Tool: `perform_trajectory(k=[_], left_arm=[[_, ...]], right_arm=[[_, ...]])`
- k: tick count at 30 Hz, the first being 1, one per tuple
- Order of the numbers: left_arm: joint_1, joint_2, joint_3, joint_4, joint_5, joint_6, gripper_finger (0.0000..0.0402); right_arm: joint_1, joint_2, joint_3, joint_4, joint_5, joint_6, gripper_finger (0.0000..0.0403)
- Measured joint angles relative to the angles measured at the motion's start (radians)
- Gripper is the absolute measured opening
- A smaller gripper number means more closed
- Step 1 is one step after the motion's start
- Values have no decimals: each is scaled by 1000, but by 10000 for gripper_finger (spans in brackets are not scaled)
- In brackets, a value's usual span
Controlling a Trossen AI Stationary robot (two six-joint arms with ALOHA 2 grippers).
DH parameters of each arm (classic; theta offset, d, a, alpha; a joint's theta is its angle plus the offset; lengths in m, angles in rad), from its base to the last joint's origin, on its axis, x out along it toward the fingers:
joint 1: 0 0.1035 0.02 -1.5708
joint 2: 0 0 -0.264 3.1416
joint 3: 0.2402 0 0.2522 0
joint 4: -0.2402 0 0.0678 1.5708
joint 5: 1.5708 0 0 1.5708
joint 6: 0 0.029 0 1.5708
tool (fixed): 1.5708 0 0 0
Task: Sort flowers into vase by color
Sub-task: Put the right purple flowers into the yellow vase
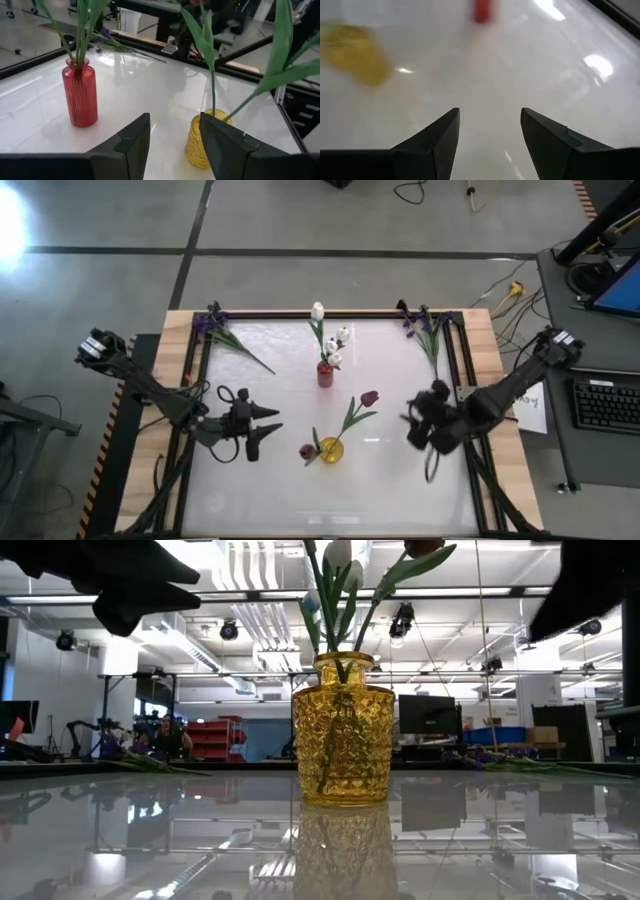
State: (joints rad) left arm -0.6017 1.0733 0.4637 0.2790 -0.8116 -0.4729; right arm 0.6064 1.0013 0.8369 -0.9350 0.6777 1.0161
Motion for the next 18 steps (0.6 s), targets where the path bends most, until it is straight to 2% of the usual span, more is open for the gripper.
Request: perform_trajectory(k=[4, 7, 11, 18], left_arm=[[14, 0, 0, 23, 0, 9, 160], [27, 0, 0, 43, 0, 18, 160], [45, 1, 0, 63, 0, 19, 160], [52, 1, 0, 104, 0, 19, 160]], right_arm=[[-118, -129, -128, -128, -1, 205, 203], [-266, -182, -188, -197, -42, 244, 203], [-507, -186, -240, -161, -160, 127, 203], [-931, -161, -298, -32, -270, -154, 203]])
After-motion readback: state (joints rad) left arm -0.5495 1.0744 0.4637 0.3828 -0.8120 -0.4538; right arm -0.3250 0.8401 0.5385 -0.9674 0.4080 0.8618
